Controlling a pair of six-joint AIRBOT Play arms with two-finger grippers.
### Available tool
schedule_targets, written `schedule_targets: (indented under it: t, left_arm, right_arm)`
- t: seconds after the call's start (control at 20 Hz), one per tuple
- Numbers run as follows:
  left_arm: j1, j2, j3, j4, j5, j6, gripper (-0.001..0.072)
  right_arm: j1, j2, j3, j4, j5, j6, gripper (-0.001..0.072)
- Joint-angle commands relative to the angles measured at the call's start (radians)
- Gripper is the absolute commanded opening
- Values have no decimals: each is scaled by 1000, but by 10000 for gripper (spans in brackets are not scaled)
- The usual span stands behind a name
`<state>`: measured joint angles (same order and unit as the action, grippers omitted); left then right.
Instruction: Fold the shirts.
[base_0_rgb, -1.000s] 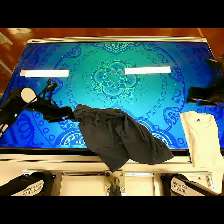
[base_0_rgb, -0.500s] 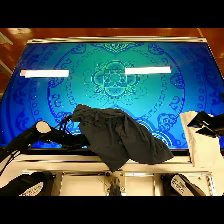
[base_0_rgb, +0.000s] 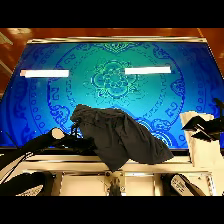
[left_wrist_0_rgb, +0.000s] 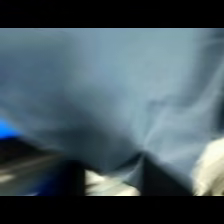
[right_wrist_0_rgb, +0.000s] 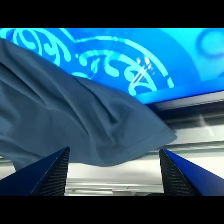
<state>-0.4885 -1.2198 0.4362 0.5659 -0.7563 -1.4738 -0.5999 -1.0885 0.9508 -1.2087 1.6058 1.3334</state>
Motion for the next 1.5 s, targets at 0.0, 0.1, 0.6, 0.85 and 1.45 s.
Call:
schedule_targets:
  t: [0.0, 0.1, 0.6, 0.85, 1.45]
  left_arm:
    - [-28, -14, 1, -72, 40, 0, 41]
    - [-27, 2, 1, -73, 40, 11, 40]
    - [-27, 240, 1, -73, 55, 22, 40]
    - [-27, 297, 1, -73, 77, 4, 40]
    - [-18, 319, 21, -76, 128, -5, 40]
  right_arm:
    - [-1, 0, -94, 0, -21, -30, 681]
    - [-1, 0, -177, -5, -62, -69, 681]
    - [-1, -96, -362, -28, -219, -180, 679]
    - [-1, -213, -362, -31, -215, -199, 680]
    - [190, -217, -363, -14, -242, -182, 120]
